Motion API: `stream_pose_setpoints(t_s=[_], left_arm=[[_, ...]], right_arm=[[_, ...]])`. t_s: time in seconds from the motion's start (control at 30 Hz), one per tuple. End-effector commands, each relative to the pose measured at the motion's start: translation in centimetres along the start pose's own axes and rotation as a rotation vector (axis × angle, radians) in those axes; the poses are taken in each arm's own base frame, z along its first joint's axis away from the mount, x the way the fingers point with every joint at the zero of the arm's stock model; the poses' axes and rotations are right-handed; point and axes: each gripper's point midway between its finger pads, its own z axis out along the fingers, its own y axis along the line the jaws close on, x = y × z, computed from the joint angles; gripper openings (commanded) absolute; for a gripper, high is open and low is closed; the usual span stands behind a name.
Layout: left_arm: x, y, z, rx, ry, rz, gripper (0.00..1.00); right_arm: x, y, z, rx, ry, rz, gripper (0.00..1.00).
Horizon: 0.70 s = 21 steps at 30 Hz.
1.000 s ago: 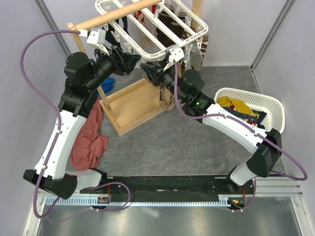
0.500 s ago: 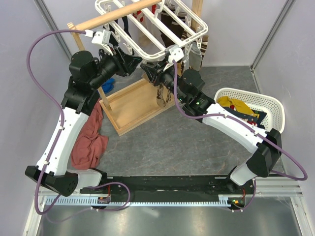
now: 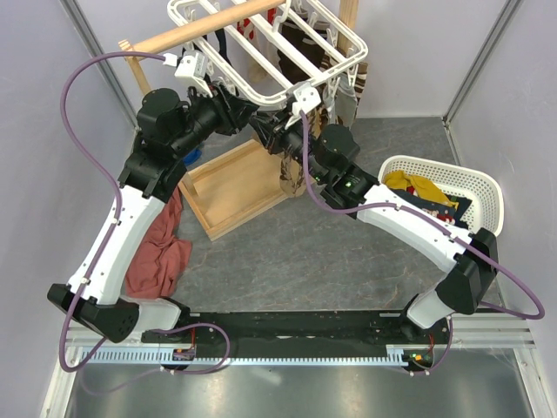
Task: Clip the socks to the hanger
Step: Open the clamp at the hanger.
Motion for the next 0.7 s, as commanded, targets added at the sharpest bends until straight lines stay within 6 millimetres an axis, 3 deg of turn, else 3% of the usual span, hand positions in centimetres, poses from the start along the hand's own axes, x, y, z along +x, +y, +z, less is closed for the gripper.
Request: stream_pose_setpoints(t_s=[0.0, 0.13, 0.23, 0.27, 0.3, 0.37, 0.53, 0.67], left_arm=[[-2.9, -0.2, -0.8, -0.042, -0.090, -0.020, 0.31], [-3.1, -0.8, -1.0, -0.014, -0.089, -0.013, 0.13], [-3.0, -1.5, -1.3, 0.024, -0.080, 0.003, 0.05], [-3.1, -1.8, -1.4, 0.041, -0.082, 0.012, 0.04], [-3.0, -2.0, -1.5, 0.054, -0.080, 0.029, 0.03], [-2.8, -2.4, -1.6, 0.084, -0.071, 0.053, 0.02], [-2.6, -3.2, -1.7, 0.153, -0.064, 0.131, 0.02], [-2.3, -5.0, -2.1, 0.272, -0.053, 0.184, 0.02]], right_arm=[[-1.4, 0.2, -0.4, 0.004, -0.024, -0.020, 0.09], [-1.3, 0.4, -1.2, -0.002, -0.001, 0.003, 0.19], [-2.3, 0.1, -1.8, -0.010, 0.009, 0.041, 0.29], [-2.9, -0.9, -2.0, 0.005, 0.006, 0.055, 0.33], [-3.3, -0.2, -2.2, -0.051, 0.011, 0.090, 0.35], [-4.3, -1.2, -2.4, -0.059, 0.014, 0.109, 0.40], [-6.2, -1.7, -2.8, -0.100, 0.034, 0.149, 0.44], [-7.1, -3.3, -3.0, -0.084, 0.024, 0.179, 0.45]])
